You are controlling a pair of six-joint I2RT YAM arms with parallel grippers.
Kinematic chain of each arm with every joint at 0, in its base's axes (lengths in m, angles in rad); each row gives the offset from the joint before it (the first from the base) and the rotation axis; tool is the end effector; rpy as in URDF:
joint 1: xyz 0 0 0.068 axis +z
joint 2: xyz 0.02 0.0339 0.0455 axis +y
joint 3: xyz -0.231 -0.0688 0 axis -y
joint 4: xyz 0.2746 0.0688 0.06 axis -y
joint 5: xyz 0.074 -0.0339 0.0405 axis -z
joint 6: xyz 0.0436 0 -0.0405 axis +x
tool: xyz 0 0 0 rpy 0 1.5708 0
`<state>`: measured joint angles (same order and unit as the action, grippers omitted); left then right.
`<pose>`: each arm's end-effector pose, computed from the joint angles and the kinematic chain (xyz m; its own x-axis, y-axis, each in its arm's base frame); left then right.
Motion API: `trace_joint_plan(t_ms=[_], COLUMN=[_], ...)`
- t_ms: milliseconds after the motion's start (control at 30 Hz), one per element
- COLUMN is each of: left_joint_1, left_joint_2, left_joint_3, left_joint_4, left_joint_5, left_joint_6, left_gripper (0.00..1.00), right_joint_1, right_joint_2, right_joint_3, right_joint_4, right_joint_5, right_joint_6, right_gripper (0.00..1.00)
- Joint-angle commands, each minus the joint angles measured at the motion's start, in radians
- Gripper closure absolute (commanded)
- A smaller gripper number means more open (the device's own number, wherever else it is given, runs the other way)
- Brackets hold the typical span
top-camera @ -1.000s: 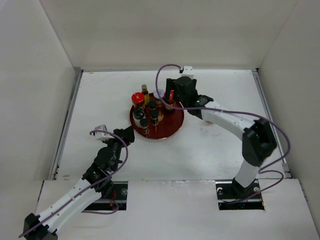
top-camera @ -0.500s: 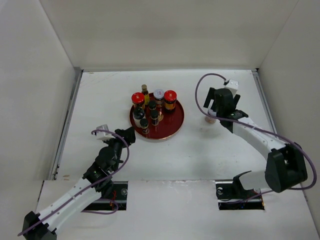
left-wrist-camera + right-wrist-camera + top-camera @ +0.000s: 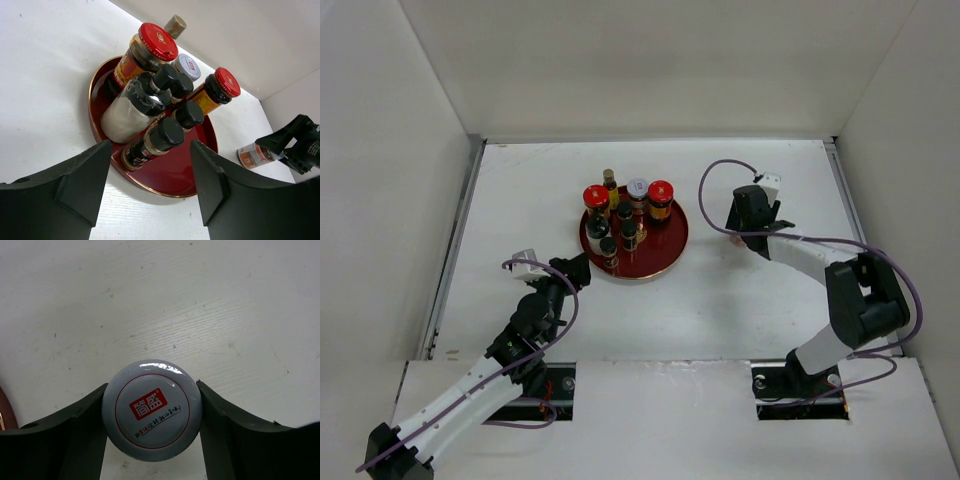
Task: Organize the condiment bottles
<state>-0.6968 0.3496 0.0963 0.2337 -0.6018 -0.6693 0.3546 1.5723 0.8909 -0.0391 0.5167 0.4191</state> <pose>0.1644 -0.1054 0.1797 -0.0707 -0.6077 -0.7910 0.0651 0.7885 -0.6116 0.3409 0.1032 0.1443 -0.5463 0.1750 -0.8191 0.2940 0.9558 0.0081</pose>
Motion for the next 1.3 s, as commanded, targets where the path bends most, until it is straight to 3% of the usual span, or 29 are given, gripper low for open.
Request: trace_joint_plan(t_ms=[0, 100, 367, 600, 833, 900, 1000, 1167, 1267], left_joint_1=[-0.008, -0.003, -0.008, 0.012, 0.027, 0.030, 0.041, 0.046, 0.047], left_joint_2=[-0.009, -0.004, 0.002, -0.008, -0.023, -0.029, -0.032, -0.026, -0.026], left_joint_3=[0.010, 0.016, 0.011, 0.006, 0.011, 0.011, 0.013, 0.011, 0.008], left_joint_4=[0.042, 0.036, 0.044, 0.038, 0.015, 0.007, 0.001, -0.004, 0.001], left_joint_5=[-0.007, 0.000, -0.009, -0.013, -0.024, -0.027, -0.024, -0.032, -0.032], left_joint_6=[0.005, 0.004, 0.004, 0.000, 0.004, 0.004, -0.001, -0.009, -0.013], left_gripper=[0.38, 0.38, 0.38, 0.35, 0.19, 0.00, 0.00, 0.00, 0.00], right_joint_1=[-0.004, 0.034, 0.243, 0.437, 0.493, 0.502, 0.513, 0.524, 0.528], right_joint_2=[-0.027, -0.118, -0.296, -0.131, 0.127, 0.184, 0.248, 0.287, 0.285], right_joint_3=[-0.020, -0.032, 0.016, 0.149, 0.319, 0.347, 0.367, 0.359, 0.349], right_joint_4=[0.088, 0.090, 0.039, 0.126, 0.160, 0.159, 0.157, 0.159, 0.165], right_joint_5=[0.019, 0.055, 0.056, 0.034, 0.016, 0.019, 0.031, 0.078, 0.088], right_joint_6=[0.029, 0.026, 0.027, 0.030, -0.002, -0.011, -0.017, -0.013, -0.011], right_gripper=[0.40, 0.50, 0.53, 0.52, 0.52, 0.52, 0.52, 0.44, 0.25])
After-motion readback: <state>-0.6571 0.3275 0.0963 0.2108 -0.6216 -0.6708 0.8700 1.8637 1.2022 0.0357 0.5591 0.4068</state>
